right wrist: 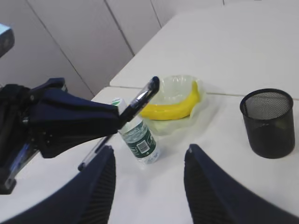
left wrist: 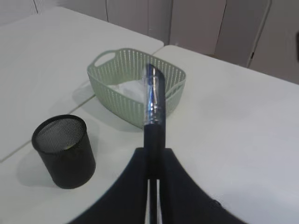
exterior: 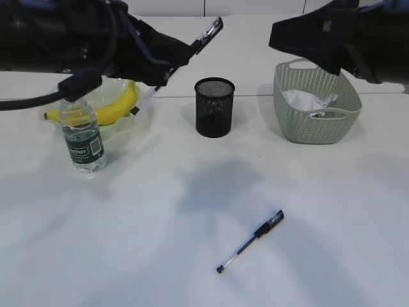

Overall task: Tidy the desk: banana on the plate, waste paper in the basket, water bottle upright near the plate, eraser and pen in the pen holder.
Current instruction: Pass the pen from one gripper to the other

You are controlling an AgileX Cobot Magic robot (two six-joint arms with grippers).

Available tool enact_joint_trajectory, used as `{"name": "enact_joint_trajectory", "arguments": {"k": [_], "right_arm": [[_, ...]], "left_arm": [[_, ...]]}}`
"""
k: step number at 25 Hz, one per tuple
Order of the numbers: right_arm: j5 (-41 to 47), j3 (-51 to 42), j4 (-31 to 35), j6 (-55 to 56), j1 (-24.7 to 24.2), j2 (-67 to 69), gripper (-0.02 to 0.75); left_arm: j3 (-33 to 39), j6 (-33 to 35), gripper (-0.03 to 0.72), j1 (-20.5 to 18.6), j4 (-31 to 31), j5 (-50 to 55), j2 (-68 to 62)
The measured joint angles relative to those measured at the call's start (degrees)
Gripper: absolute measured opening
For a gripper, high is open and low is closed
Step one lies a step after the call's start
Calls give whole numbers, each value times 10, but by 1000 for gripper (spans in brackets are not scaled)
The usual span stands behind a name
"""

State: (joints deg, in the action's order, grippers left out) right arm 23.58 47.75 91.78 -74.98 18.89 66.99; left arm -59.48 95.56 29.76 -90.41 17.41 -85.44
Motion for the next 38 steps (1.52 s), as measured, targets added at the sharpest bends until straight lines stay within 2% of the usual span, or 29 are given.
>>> {"name": "enact_joint_trajectory", "arguments": {"k": [2, 6, 18, 38], "right_arm": [[-8, -16, 71, -71, 0, 0, 358], [0, -22, 110, -110, 0, 1, 361], [40, -21, 113, -114, 0, 60, 364], [86, 57, 113, -128, 0, 133, 364]], "left_arm": [[7, 35, 19, 0, -37, 7, 11], [18, 74, 19, 0, -85, 14, 21], [22, 88, 18, 0, -98, 26, 21], [22, 92, 18, 0, -98, 44, 21]]}}
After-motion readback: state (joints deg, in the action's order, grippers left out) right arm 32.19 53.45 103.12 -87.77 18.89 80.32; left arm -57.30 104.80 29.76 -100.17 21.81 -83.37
